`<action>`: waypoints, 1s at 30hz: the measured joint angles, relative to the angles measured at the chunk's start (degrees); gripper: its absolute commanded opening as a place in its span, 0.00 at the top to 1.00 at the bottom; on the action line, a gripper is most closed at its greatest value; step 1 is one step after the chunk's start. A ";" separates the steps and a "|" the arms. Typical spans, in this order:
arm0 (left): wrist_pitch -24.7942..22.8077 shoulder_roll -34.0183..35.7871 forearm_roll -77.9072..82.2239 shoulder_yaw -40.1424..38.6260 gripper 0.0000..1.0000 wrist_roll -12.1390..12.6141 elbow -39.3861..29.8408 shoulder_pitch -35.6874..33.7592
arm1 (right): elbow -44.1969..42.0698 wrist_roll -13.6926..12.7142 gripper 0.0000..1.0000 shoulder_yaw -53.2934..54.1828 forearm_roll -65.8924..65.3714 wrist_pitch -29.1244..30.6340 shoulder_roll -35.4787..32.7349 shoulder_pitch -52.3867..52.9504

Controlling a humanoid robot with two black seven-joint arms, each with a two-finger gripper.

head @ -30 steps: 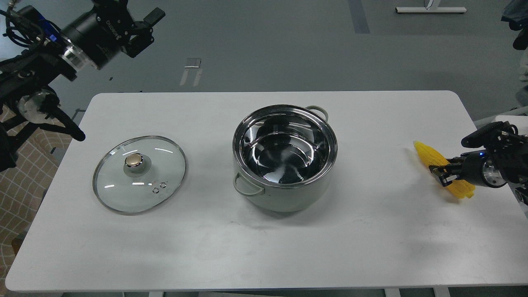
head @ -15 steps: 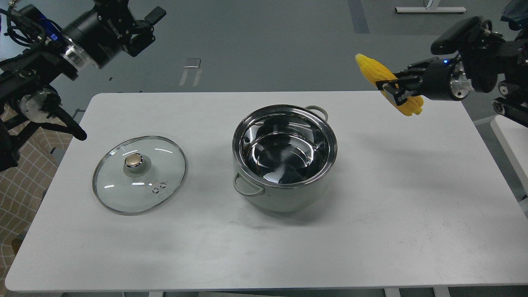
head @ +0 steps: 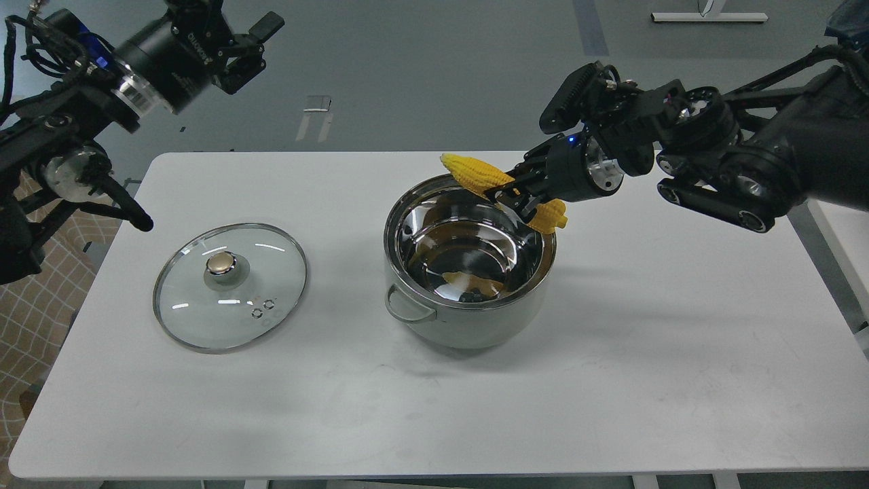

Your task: Open pot and put corn in

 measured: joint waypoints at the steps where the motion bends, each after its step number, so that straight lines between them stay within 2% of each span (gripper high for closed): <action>1: 0.02 -0.09 0.02 0.00 0.05 0.00 0.00 0.00 | -0.06 0.00 0.94 -0.22 0.40 0.00 0.60 -0.18; 9: 0.10 -0.49 0.05 -0.05 0.05 0.00 -0.02 0.00 | -0.68 0.00 0.74 -0.97 2.69 0.01 3.54 -1.90; 15: 0.10 -0.58 0.05 -0.07 0.05 0.00 -0.02 0.00 | -0.91 -0.01 0.65 -3.09 2.80 0.02 4.48 -2.82; 23: 0.01 -0.36 0.05 -0.07 0.05 0.00 -0.02 0.03 | -2.38 0.00 0.28 -3.33 2.81 0.01 5.35 -4.20; 26: 0.01 -0.26 0.05 -0.10 0.05 0.00 -0.02 0.03 | -2.59 0.00 0.22 -3.32 2.94 -0.06 5.37 -4.28; 30: 0.01 -0.30 0.05 -0.15 0.05 0.00 -0.02 0.03 | -2.63 0.02 0.19 -3.27 3.75 -0.31 5.37 -4.34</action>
